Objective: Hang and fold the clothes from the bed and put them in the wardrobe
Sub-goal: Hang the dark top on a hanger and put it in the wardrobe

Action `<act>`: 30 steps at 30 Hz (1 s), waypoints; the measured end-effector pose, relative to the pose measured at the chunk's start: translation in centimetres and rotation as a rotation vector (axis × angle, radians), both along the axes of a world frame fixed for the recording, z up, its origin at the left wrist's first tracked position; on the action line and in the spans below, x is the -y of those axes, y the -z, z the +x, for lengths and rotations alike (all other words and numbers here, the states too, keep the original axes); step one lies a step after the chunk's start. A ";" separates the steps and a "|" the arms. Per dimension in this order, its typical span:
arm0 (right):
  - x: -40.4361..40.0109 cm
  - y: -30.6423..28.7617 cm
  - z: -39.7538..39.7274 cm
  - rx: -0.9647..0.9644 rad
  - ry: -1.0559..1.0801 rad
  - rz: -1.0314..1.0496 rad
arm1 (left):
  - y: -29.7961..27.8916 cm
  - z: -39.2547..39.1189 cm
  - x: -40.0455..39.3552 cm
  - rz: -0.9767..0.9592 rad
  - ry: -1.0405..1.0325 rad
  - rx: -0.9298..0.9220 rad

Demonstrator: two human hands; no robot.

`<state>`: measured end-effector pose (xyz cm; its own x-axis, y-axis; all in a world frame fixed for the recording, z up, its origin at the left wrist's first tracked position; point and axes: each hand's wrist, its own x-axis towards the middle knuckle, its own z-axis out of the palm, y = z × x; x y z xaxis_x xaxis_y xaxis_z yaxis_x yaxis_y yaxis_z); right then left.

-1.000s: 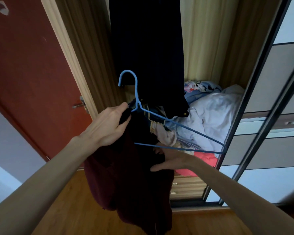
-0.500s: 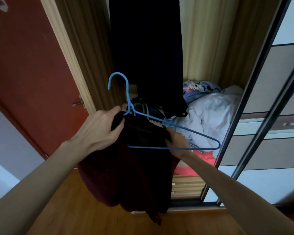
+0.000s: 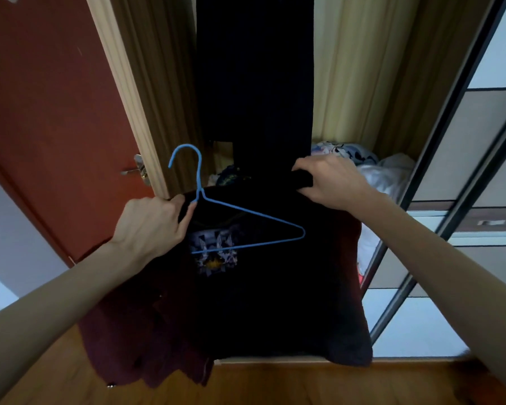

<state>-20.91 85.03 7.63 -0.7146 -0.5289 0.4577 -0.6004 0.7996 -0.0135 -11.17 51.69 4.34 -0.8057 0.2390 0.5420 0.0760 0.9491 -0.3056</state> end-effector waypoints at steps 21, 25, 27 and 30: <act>-0.3 -1.1 5.1 0.124 -0.021 -0.232 | -2.0 1.0 -5.2 0.164 -0.019 -0.154; -2.8 0.5 4.3 0.600 -0.187 -0.744 | -1.5 1.6 -4.0 0.244 0.010 -0.247; -3.8 2.0 3.9 0.626 -0.268 -0.856 | -1.4 1.8 -3.4 0.278 0.016 -0.285; -4.3 3.8 3.1 0.356 -0.287 -0.673 | -1.3 2.2 -2.9 0.322 0.036 -0.322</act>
<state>-17.85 89.31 3.85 -0.7556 -0.4061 0.5139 -0.6500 0.3681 -0.6649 -8.95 54.63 5.59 -0.5786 0.0423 0.8145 0.0600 0.9982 -0.0092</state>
